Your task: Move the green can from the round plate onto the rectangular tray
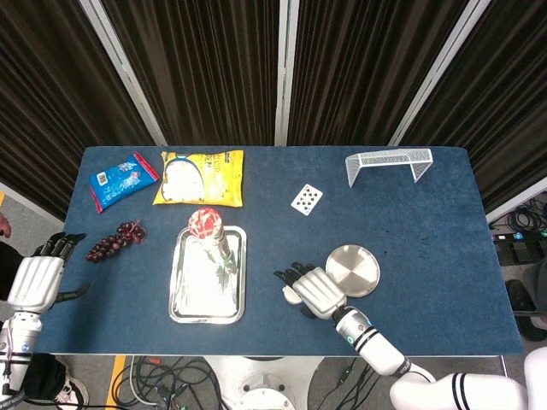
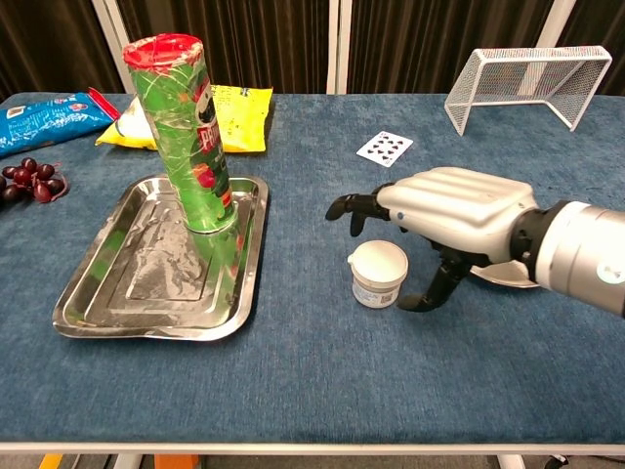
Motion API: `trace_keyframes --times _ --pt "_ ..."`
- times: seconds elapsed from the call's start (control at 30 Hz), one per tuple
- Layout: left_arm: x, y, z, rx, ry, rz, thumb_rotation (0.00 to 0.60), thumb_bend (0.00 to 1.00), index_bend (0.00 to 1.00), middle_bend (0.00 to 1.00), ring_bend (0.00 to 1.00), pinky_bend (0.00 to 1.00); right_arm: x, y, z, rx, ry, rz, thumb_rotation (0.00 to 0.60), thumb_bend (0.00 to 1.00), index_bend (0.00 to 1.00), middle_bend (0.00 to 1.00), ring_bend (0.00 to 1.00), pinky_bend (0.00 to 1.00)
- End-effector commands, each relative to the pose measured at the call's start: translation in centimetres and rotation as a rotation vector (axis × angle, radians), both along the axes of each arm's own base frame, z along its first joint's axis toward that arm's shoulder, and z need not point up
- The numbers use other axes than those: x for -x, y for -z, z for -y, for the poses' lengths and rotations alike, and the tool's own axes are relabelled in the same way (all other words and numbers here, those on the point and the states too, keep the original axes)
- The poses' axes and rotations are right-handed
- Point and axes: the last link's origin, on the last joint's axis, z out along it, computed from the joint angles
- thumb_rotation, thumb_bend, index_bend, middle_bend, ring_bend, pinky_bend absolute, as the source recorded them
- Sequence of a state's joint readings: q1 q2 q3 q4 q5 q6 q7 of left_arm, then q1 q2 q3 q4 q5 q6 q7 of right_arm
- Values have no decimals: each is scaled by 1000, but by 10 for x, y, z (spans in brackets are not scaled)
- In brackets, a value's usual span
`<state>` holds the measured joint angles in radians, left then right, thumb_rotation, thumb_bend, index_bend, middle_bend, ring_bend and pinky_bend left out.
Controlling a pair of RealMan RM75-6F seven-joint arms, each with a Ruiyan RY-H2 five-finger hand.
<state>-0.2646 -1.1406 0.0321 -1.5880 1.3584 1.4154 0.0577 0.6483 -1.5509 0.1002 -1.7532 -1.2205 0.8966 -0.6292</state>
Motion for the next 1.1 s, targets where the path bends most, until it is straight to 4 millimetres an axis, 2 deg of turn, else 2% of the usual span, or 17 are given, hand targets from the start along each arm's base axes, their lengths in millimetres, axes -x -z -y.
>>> trace_keyframes --times 0.03,0.27,0.47,0.67,0.87,0.97,1.1 --pt "2 -1 2 -3 -4 -1 600 108 156 171 105 282 -2 5 -1 2 -7 1 600 172 236 282 200 371" --pt "6 -3 5 -8 -11 1 600 108 156 172 105 282 1 13 0 2 -5 -17 600 194 350 341 272 432" --pt "7 -1 6 -1 -10 -2 600 108 156 172 105 282 0 9 1 25 -2 -1 600 240 446 410 352 547" --pt "6 2 5 1 -12 3 600 108 156 172 104 282 1 6 0 39 -1 12 600 282 500 444 398 590" --pt "8 1 7 6 -23 8 600 108 156 171 105 282 3 -22 7 117 4 48 600 287 505 448 405 596" --pt "9 1 8 3 -22 12 600 108 156 172 105 282 16 -42 14 170 42 30 600 286 505 448 405 595" --pt "9 1 11 1 -13 19 600 108 156 171 105 282 44 -62 22 220 130 1 600 286 504 448 405 596"
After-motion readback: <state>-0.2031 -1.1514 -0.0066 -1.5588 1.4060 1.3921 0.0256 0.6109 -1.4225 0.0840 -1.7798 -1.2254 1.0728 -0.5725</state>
